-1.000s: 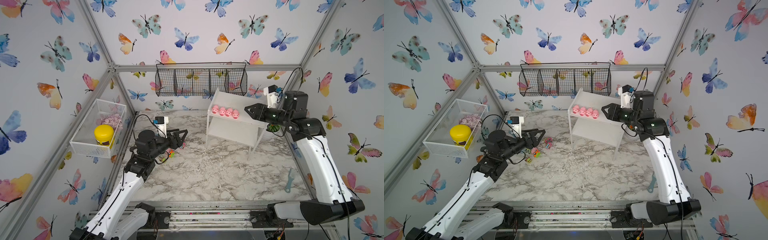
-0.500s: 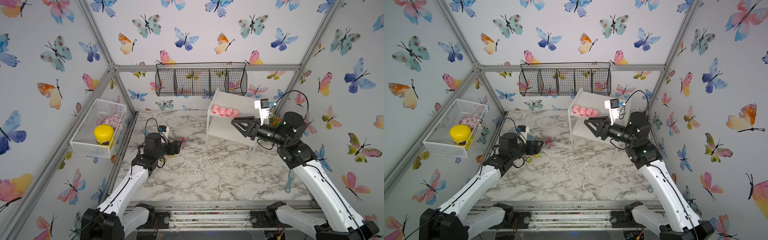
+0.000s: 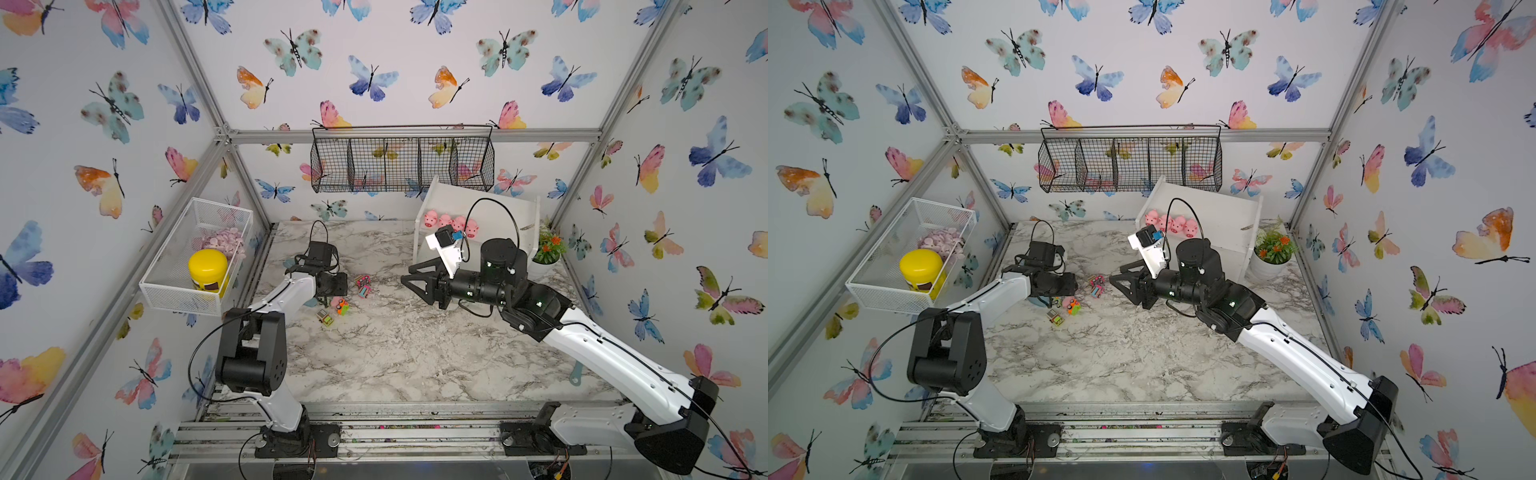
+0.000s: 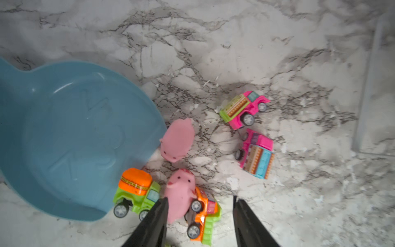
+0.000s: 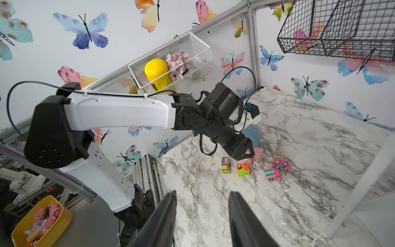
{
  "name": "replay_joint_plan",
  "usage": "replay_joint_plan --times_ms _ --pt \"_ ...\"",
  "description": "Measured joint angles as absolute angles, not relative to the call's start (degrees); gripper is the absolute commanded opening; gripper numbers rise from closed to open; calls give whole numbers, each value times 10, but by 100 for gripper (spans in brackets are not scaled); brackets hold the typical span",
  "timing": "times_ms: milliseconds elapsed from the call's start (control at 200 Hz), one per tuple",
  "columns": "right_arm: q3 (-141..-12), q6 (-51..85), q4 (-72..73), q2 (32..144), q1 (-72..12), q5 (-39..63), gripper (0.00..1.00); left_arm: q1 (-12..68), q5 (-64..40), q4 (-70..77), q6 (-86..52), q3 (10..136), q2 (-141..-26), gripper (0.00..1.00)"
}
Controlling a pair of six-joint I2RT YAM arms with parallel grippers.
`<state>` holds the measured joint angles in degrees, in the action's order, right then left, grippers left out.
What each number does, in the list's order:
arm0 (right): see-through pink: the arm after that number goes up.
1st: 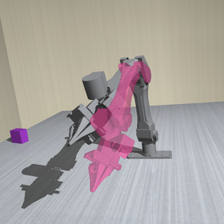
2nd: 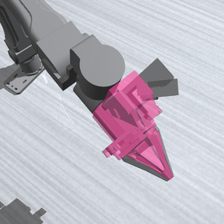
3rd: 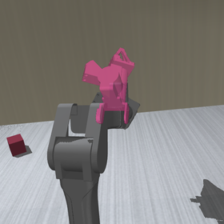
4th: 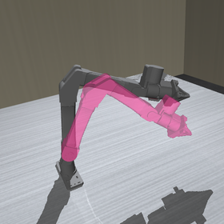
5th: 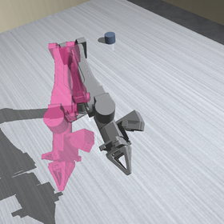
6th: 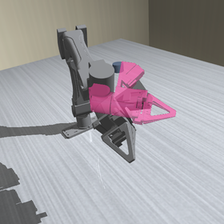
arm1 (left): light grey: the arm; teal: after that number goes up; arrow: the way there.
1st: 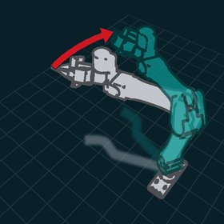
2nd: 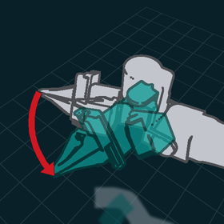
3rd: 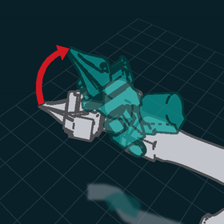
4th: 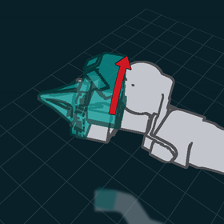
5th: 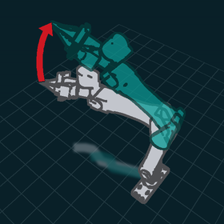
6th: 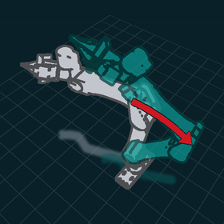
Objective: Organize plastic toys on shelves
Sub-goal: Pick up the plastic toy at the center of the board.
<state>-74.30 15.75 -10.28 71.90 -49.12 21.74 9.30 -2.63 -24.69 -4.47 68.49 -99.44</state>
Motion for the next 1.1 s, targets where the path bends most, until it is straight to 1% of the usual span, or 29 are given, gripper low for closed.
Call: replay_joint_plan --times_ms 45,105,140,185,471,611,736,811,851,941,1016,1101 --pt "-743 155 -103 719 -491 214 45 94 -10 -253 -33 704 -1018 45" --pt "-743 154 -103 719 -491 212 45 94 14 -262 -18 723 -1044 44" --pt "-743 154 -103 719 -491 211 45 94 23 -266 -11 731 -1053 41" --pt "-743 154 -103 719 -491 211 45 94 34 -273 -2 743 -1066 40" --pt "-743 154 -103 719 -491 208 45 94 40 -291 22 789 -1123 41" --pt "-743 154 -103 723 -491 208 45 95 33 -293 24 794 -1133 39" --pt "-743 154 -103 729 -491 208 45 95 26 -296 25 801 -1142 30" --pt "-743 154 -103 730 -491 208 45 95 22 -296 26 801 -1143 28" --pt "-743 154 -103 730 -491 208 45 95 20 -296 26 802 -1143 23" --pt "-743 154 -103 730 -491 207 45 95 14 -295 27 802 -1143 17" --pt "-743 154 -103 730 -491 207 45 95 6 -295 28 802 -1143 7" --pt "-743 154 -103 729 -491 203 45 94 0 -296 28 802 -1142 3"
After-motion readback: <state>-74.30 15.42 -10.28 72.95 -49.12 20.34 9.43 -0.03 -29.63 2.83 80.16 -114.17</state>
